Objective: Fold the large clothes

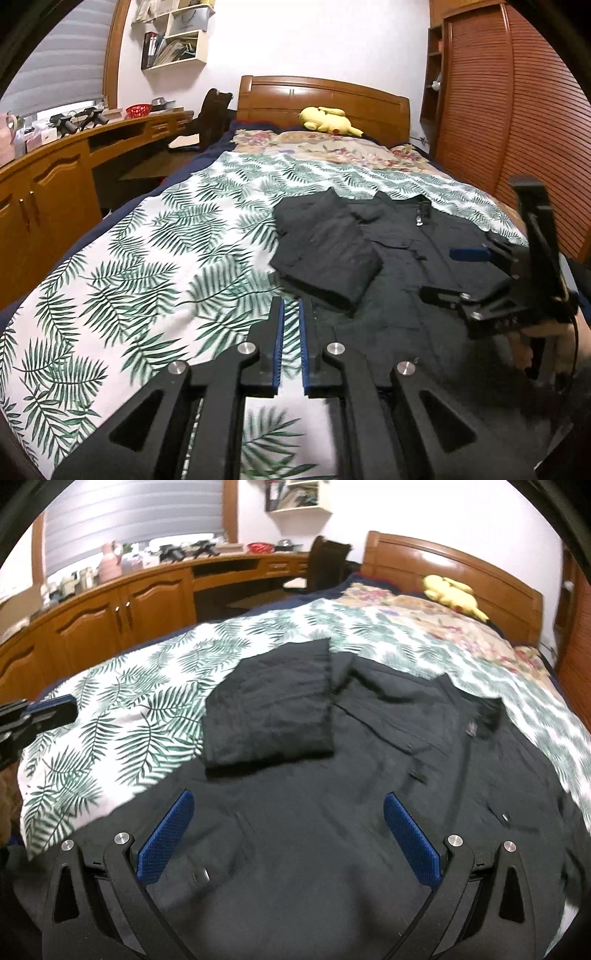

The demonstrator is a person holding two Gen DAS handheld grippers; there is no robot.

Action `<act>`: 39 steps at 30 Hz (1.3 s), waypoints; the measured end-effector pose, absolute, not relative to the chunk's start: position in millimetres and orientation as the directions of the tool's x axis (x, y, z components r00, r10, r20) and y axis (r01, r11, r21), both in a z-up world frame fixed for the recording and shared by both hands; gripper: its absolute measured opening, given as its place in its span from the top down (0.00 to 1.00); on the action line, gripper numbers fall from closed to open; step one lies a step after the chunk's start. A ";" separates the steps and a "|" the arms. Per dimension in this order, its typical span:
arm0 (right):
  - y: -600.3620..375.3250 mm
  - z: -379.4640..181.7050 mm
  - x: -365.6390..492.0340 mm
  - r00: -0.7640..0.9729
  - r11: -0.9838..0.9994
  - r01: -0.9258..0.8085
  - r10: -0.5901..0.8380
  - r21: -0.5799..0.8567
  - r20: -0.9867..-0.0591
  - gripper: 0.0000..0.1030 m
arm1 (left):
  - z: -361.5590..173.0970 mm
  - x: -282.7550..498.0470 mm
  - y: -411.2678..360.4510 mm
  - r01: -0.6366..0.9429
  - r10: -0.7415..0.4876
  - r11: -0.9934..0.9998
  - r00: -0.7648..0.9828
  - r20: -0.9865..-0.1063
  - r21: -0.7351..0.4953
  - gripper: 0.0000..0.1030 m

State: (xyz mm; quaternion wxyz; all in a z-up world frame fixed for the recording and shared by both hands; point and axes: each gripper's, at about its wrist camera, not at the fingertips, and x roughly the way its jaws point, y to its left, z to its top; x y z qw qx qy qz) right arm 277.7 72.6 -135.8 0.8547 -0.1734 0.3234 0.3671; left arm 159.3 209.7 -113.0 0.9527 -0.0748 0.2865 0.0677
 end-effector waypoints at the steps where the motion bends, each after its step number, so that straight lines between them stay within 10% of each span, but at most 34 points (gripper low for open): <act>1: 80.6 -137.7 279.8 0.515 0.662 -0.747 0.515 -0.064 -0.685 0.00 | -115.3 157.9 214.3 -0.177 0.092 0.979 0.826 -0.556 -0.101 0.96; 19: 193.5 -203.4 316.3 0.420 0.558 -0.815 0.388 -0.154 -0.820 0.02 | -133.4 144.6 249.2 -0.209 0.125 0.974 0.814 -0.568 -0.084 0.94; 21: 193.8 -207.1 316.7 0.420 0.547 -0.820 0.375 -0.169 -0.827 0.08 | -134.2 145.8 247.7 -0.206 0.126 0.975 0.811 -0.571 -0.078 0.94; 26: 183.3 -197.0 308.3 0.439 0.536 -0.825 0.414 -0.176 -0.797 0.69 | -133.7 150.3 243.4 -0.197 0.116 0.977 0.812 -0.573 -0.080 0.93; 28: 174.7 -185.5 305.0 0.455 0.541 -0.823 0.451 -0.170 -0.768 0.77 | -134.3 151.7 241.3 -0.185 0.104 0.979 0.812 -0.574 -0.085 0.93; 39: 91.0 -95.5 295.7 0.555 0.635 -0.770 0.618 -0.063 -0.557 0.81 | -130.3 154.3 221.6 -0.129 0.053 0.987 0.828 -0.559 -0.098 0.87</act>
